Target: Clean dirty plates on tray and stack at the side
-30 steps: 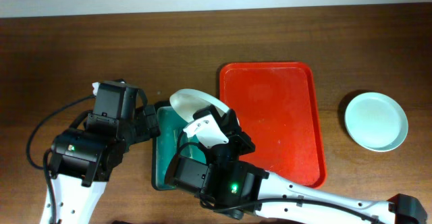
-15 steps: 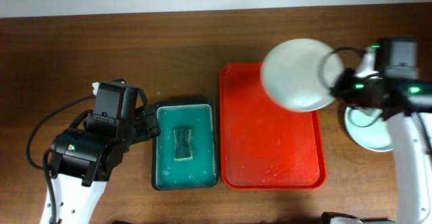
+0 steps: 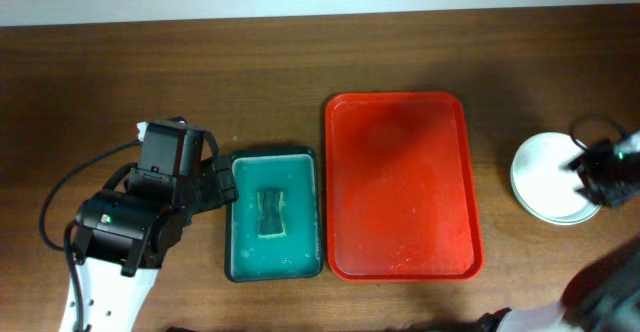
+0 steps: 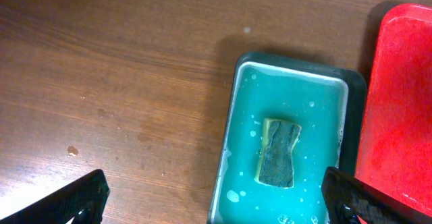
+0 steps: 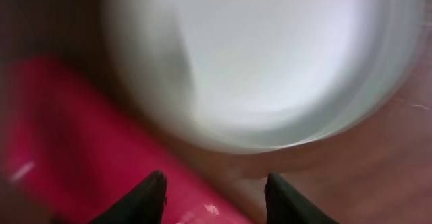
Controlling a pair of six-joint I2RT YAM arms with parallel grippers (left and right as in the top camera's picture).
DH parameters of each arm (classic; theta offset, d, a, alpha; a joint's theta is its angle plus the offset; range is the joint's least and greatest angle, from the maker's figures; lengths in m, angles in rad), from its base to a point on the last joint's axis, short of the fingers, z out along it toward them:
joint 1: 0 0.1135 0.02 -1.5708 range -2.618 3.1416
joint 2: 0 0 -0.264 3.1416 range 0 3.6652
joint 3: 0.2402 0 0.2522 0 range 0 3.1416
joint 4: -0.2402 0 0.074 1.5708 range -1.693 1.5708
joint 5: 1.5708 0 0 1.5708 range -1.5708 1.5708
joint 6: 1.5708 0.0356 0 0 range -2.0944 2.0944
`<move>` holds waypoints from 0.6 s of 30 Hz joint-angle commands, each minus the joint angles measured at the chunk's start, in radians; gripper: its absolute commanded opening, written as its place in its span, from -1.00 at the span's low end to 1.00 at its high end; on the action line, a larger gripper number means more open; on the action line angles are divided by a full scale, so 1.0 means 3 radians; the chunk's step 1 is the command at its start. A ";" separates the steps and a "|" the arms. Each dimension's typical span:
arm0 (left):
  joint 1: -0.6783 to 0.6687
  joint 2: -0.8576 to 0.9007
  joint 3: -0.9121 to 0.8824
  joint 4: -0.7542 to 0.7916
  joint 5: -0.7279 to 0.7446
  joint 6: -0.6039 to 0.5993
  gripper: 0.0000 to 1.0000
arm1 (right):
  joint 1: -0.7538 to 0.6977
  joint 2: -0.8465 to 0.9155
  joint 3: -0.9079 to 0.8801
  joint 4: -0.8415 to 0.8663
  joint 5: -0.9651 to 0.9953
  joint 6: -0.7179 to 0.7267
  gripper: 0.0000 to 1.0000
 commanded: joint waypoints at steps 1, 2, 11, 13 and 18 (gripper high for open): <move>0.0020 -0.0017 0.0029 -0.0004 -0.0057 0.0006 0.99 | 0.0858 -0.1294 0.0041 -0.0018 -0.0646 -0.0483 0.08; 0.0020 -0.0017 0.0029 -0.0004 -0.0056 0.0006 0.99 | 0.1400 -0.1747 0.0041 -0.0028 -0.0645 -0.0710 0.27; 0.0020 -0.0017 0.0029 -0.0004 -0.0056 0.0006 0.99 | 0.3129 -0.2710 0.0045 -0.0100 0.0018 -0.0730 0.96; 0.0020 -0.0017 0.0029 -0.0004 -0.0057 0.0006 0.99 | 0.3134 -0.2819 0.0039 0.0112 0.0198 -0.1147 0.97; 0.0020 -0.0017 0.0029 -0.0004 -0.0056 0.0006 0.99 | 0.3129 -0.4096 -0.1738 0.1291 0.0594 -0.1537 0.97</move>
